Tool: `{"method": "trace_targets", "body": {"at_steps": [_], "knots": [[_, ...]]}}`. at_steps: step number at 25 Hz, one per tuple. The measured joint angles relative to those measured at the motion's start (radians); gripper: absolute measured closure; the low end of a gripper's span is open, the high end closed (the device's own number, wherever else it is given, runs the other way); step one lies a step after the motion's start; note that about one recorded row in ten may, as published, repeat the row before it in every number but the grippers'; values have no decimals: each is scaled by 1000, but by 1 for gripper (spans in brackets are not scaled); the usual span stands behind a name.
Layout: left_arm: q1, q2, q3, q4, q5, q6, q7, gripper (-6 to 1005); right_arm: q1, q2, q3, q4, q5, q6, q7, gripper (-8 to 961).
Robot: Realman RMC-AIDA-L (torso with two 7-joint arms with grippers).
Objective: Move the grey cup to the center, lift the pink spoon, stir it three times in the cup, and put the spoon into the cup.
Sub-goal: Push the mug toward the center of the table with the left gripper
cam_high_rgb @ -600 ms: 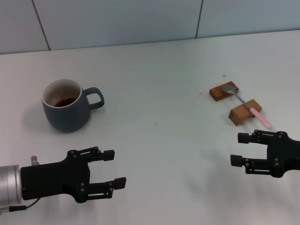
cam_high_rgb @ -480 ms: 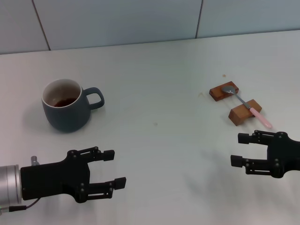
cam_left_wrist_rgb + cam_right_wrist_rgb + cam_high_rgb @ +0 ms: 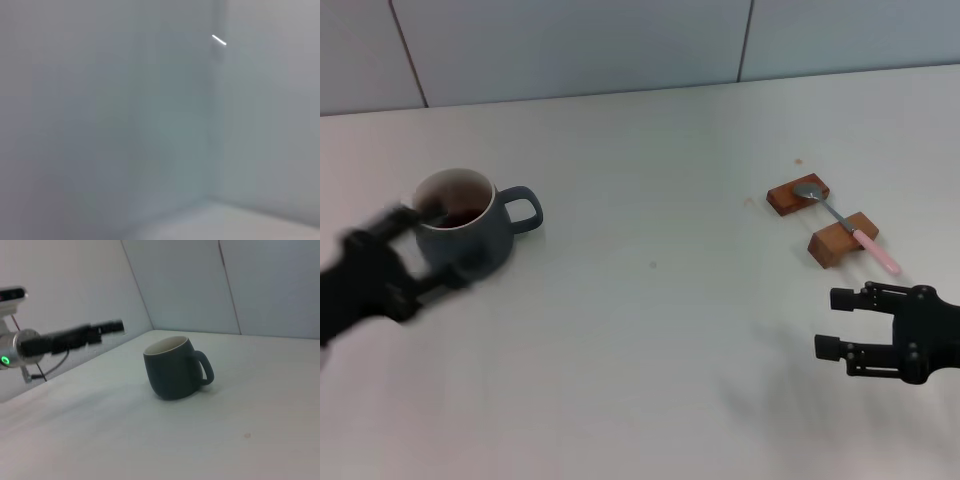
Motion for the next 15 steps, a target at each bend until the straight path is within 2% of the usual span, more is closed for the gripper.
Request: {"method": "trace_targets", "body": {"at_steps": [3,5,7,9,10,12,13,14,15], "knots": [[9,0,-17,-2,-24,-5,26,204,-3,0,0,-1,0,-2,0,183],[35,-4,-140,-57,-179,-102,201,207,-5,0,0,-3,0,-4,0,183],[34,-4,-156,-81,-199,-120,244,209,-7,0,0,-5,0,-5,0,183],[25,-3,-180,-154,-259,-157,403,211,-7,0,0,-7,0,-6,1,183],[11,-6,-189,-223,-317,-183,588,212,-9,0,0,-13,0,-10,7,183],[-11,-9,-201,-313,-379,-211,787,313,-10,1,1,-14,0,-15,10,183],[-11,-9,-201,-313,-379,-211,787,364,-10,1,1,-14,0,-15,10,183],[-26,-9,-208,-359,-409,-234,899,414,-11,1,1,-15,0,-18,11,183],[-60,-9,-222,-433,-446,-286,1083,465,-12,1,2,-19,0,-21,12,183]]}}
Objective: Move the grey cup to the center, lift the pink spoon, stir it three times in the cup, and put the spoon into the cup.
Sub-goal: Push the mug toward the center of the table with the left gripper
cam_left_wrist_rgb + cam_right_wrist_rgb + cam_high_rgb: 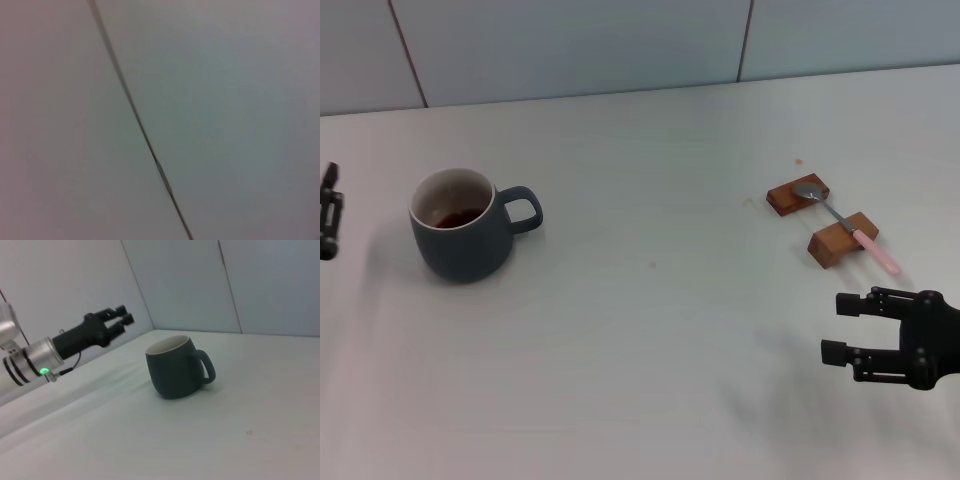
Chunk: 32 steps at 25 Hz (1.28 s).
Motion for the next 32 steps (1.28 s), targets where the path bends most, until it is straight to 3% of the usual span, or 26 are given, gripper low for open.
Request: {"method": "trace_targets", "body": {"at_steps": [1,2,6,7,12,20,32], "knots": [[0,0,0,0,0,0,0,495,0,0,0,0,0,0,0,183],[-27,-1,-14,-46,-13,-50,146,526,0,0,0,-5,0,-3,2,183],[-48,-1,-40,-88,-14,-83,273,648,0,1,1,-7,1,-11,3,183],[-73,-1,-89,-143,-14,-122,412,678,0,1,1,-7,1,-12,4,183],[-97,-2,-107,-174,-11,-173,505,875,0,1,2,-7,1,-12,5,182],[-120,-3,-103,-185,51,-234,530,1001,-2,1,2,-7,1,-12,9,182],[-153,-3,-110,-233,236,-237,526,976,-2,1,2,-7,1,-12,14,182]]}}
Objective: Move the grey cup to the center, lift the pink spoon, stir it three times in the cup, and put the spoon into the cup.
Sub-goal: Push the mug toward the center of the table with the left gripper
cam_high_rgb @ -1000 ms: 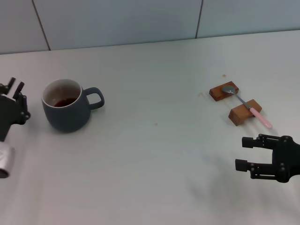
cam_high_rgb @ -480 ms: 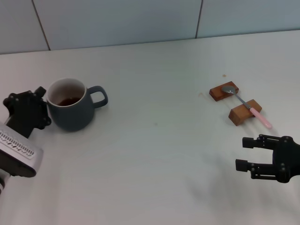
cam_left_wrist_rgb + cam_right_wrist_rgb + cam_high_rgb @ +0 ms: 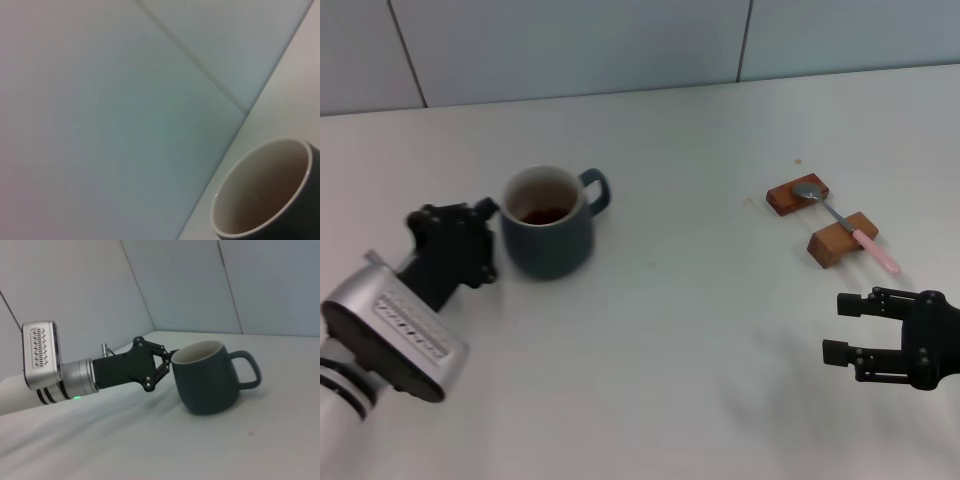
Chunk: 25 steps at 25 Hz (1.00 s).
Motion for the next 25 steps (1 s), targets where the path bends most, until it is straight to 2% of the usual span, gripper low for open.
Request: {"method": "trace_targets", "body": {"at_steps": [16,18,22,25], "knots": [[-62,0,-15,-129,177,1,-34,944,4,0,0,0,0,-2,12,182],[-60,1,-24,-131,207,23,-92,940,3,0,0,0,1,-3,12,182],[-25,11,-32,-81,309,159,-344,931,-8,0,0,3,29,-12,11,182],[-3,16,-23,49,431,294,-666,925,-31,-1,0,7,85,-31,6,183]]}}
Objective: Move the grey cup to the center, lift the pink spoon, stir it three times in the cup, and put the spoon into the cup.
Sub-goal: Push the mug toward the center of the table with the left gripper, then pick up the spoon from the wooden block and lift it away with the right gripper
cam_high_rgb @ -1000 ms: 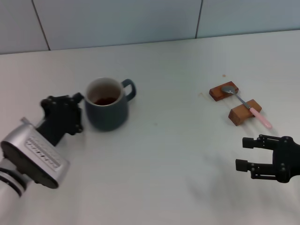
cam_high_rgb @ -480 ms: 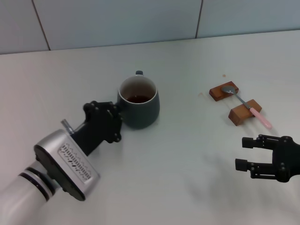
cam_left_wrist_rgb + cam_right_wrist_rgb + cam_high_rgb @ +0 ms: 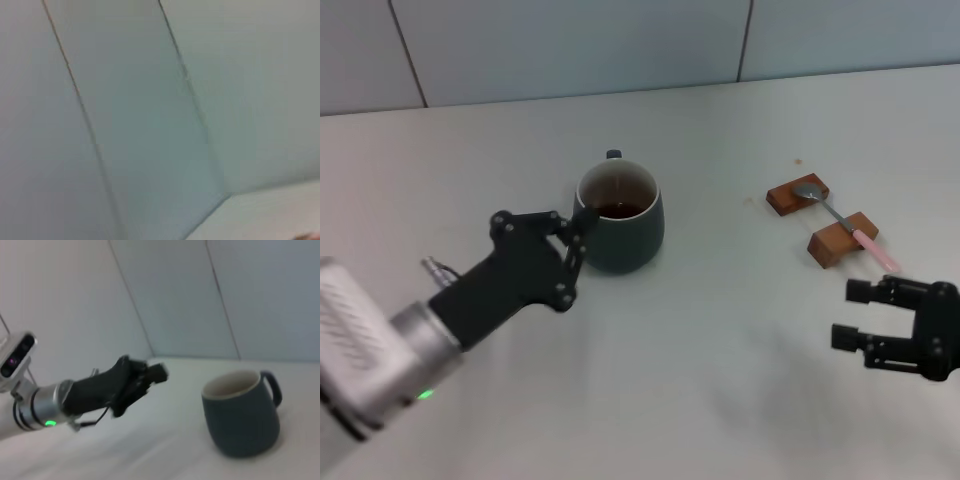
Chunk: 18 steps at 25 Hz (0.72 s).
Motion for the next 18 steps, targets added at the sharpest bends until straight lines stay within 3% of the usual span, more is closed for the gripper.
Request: {"method": "trace_targets", "body": {"at_steps": [2,3,7,10,13,16,17,18], "knots": [[-2,0,8,109,97,54,-234,921,-19,-1,0,2,51,-11,-1,183],[-18,-4,15,211,182,67,-449,919,-43,-1,1,9,116,-22,-1,183],[-32,-6,33,298,243,55,-626,911,-79,-1,5,53,218,-28,-2,184],[-28,-7,40,339,245,52,-666,836,-108,-16,72,143,290,-22,-1,185],[-26,-7,40,386,245,52,-703,727,-128,-28,234,247,304,-27,25,186],[-26,-8,40,417,246,52,-718,648,-153,-31,390,329,306,-3,131,187],[-27,-8,40,427,245,52,-723,628,-171,-31,457,363,306,44,250,187],[-28,-8,40,438,245,52,-730,607,-171,-31,457,363,306,44,250,187]]}}
